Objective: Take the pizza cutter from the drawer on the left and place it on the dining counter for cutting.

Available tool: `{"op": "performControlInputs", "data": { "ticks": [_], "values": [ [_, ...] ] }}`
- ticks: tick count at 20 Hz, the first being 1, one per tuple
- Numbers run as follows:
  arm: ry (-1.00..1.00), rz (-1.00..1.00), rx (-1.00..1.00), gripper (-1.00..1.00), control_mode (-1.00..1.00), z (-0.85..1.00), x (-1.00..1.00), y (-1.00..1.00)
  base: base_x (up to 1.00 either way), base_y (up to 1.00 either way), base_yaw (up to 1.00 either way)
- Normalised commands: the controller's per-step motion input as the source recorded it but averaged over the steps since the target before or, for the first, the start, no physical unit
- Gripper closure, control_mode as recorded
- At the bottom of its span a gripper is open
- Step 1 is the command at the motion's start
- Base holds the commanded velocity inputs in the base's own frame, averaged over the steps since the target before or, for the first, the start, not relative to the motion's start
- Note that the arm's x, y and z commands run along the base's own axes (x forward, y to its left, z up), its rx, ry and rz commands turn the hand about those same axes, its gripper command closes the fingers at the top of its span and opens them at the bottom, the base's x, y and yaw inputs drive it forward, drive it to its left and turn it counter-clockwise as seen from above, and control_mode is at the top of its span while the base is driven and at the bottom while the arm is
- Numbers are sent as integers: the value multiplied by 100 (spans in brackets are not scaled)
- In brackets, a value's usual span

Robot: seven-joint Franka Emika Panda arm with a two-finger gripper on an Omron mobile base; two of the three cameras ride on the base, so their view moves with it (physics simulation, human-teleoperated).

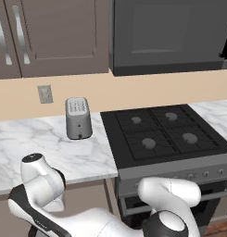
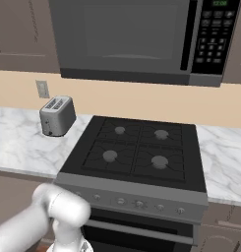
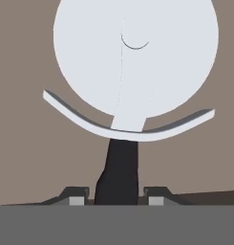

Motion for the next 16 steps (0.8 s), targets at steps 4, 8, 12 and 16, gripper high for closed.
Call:
{"op": "performControlInputs", "data": {
  "ticks": [4,8,12,16],
  "values": [
    [0,0,0,100,-100,74,-12,-54,0,0,0],
    [0,0,0,100,-100,68,-4,-58,0,0,0],
    [-1,0,0,100,-100,68,0,-70,0,0,0],
    [-3,0,0,100,-100,56,3,-79,0,0,0]
  ]
}}
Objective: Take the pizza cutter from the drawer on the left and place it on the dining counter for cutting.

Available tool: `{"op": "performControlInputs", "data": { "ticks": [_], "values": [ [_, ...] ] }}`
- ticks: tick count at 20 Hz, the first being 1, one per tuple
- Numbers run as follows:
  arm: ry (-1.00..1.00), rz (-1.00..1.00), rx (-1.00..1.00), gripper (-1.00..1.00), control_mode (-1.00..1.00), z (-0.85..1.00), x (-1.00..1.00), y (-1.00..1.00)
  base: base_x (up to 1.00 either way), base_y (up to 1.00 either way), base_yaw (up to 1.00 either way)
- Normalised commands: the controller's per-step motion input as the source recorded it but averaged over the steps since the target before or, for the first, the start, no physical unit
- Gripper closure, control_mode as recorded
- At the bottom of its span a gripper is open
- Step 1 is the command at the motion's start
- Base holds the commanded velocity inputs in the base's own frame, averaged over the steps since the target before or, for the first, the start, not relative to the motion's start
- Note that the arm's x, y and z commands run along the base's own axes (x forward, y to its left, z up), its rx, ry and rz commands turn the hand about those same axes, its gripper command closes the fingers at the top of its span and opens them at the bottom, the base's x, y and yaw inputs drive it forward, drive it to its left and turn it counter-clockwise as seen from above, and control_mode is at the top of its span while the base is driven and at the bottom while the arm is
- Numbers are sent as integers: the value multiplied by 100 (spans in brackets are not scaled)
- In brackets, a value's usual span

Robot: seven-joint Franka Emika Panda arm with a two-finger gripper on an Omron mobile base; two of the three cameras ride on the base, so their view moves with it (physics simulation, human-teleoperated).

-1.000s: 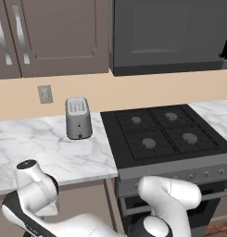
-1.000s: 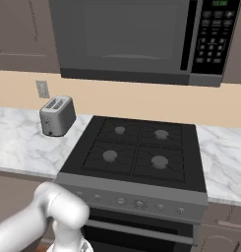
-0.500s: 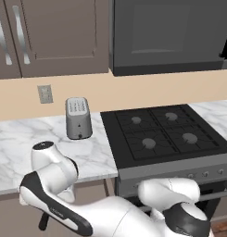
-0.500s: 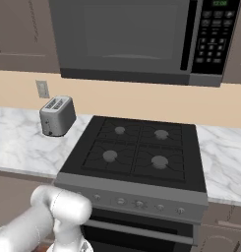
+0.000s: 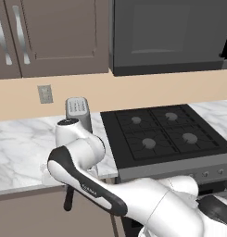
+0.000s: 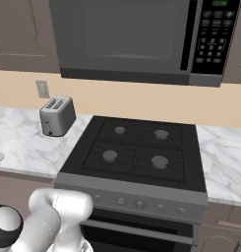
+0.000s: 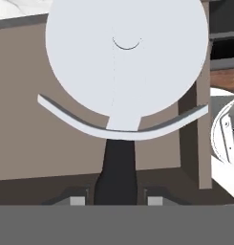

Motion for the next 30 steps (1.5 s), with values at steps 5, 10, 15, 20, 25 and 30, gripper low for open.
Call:
{"op": "performControlInputs", "data": {
  "ticks": [5,10,15,20,25,30],
  "values": [
    [0,0,0,100,-100,51,16,-84,0,0,0],
    [0,1,0,100,-100,36,24,-90,0,0,0],
    [0,5,0,100,-100,21,26,-89,0,0,0],
    [0,4,0,100,-100,13,5,-94,0,0,0],
    [0,5,0,100,-100,16,0,-89,0,0,0],
    [-1,9,-1,100,-100,0,0,-82,0,0,0]
  ]
}}
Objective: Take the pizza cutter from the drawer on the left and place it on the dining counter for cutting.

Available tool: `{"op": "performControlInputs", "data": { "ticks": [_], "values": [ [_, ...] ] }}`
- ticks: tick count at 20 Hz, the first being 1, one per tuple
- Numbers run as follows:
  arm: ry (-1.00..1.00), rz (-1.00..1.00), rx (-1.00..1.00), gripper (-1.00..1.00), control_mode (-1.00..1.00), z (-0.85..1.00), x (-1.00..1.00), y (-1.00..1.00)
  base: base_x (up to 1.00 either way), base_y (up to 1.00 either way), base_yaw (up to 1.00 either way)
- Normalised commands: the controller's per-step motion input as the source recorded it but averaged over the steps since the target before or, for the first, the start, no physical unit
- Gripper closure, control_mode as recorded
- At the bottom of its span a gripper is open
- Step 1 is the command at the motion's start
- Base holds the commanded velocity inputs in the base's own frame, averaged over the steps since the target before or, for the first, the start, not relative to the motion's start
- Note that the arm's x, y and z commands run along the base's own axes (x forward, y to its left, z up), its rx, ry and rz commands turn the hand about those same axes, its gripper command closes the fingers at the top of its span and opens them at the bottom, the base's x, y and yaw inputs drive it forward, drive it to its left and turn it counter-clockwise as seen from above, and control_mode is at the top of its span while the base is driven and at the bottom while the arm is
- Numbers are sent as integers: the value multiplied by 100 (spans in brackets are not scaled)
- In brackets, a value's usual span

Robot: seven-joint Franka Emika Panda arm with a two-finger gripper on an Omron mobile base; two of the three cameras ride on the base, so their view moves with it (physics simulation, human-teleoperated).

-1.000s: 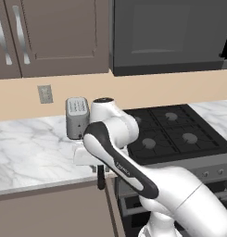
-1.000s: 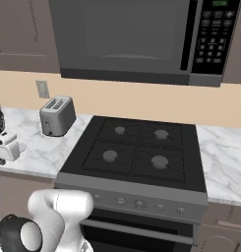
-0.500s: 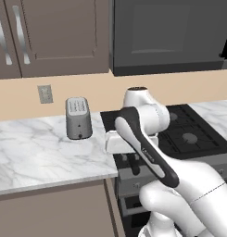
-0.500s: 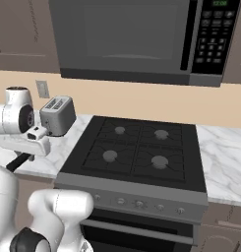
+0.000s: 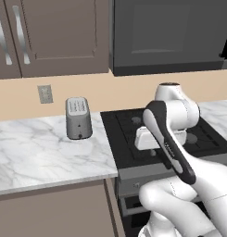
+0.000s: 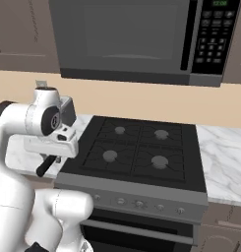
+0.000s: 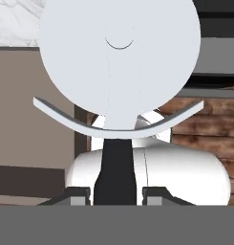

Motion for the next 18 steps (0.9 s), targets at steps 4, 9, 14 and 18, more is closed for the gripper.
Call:
{"op": "performControlInputs", "data": {
  "ticks": [4,9,14,18],
  "values": [
    [-1,7,0,100,-100,0,1,-53,0,0,0],
    [0,0,0,100,-100,5,4,-15,0,0,0],
    [0,0,0,100,-100,15,0,-13,0,0,0],
    [0,0,0,100,-100,4,-3,-14,0,0,0]
  ]
}}
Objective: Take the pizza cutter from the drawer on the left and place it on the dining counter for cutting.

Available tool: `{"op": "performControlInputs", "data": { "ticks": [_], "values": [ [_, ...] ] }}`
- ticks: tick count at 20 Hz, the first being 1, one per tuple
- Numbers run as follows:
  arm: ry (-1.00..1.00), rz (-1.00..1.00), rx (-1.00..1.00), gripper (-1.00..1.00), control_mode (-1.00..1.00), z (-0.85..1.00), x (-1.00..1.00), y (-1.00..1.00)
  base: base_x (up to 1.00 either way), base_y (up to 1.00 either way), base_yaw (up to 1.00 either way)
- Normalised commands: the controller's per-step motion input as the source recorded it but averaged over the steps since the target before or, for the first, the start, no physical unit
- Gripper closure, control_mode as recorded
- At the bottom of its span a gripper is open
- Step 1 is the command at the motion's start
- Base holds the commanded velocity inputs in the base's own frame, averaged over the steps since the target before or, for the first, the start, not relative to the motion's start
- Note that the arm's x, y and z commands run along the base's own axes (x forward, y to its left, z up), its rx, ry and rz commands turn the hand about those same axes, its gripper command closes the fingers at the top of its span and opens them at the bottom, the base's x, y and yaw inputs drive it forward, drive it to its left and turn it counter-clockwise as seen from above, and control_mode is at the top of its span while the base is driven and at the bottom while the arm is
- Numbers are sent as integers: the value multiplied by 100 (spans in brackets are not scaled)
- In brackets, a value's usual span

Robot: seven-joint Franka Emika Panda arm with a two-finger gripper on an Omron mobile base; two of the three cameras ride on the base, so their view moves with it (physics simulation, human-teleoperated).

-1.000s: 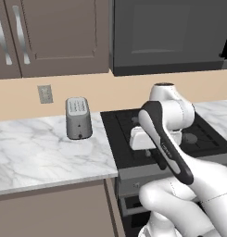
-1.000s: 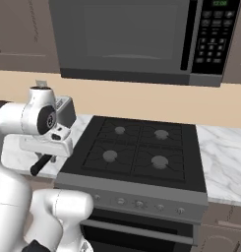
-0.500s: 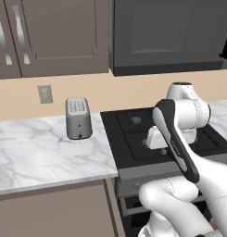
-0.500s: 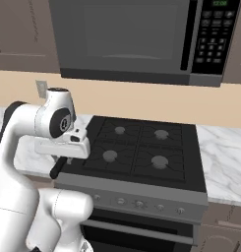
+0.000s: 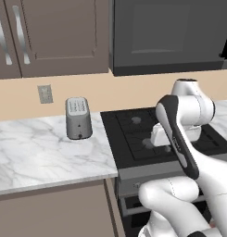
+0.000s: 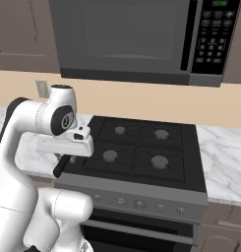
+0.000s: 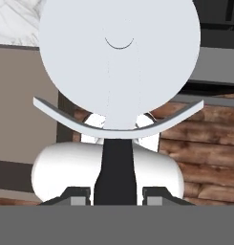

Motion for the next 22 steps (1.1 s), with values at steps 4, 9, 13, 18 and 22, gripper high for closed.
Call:
{"op": "performControlInputs", "data": {
  "ticks": [4,9,13,18,22],
  "values": [
    [0,0,0,100,-100,0,-3,-2,0,0,0],
    [0,0,0,100,-100,0,0,0,0,0,0],
    [0,0,0,100,100,0,0,0,-4,0,0],
    [0,0,0,100,100,0,0,0,-67,-24,-4],
    [0,0,0,100,100,0,0,0,-99,-40,-19]
  ]
}}
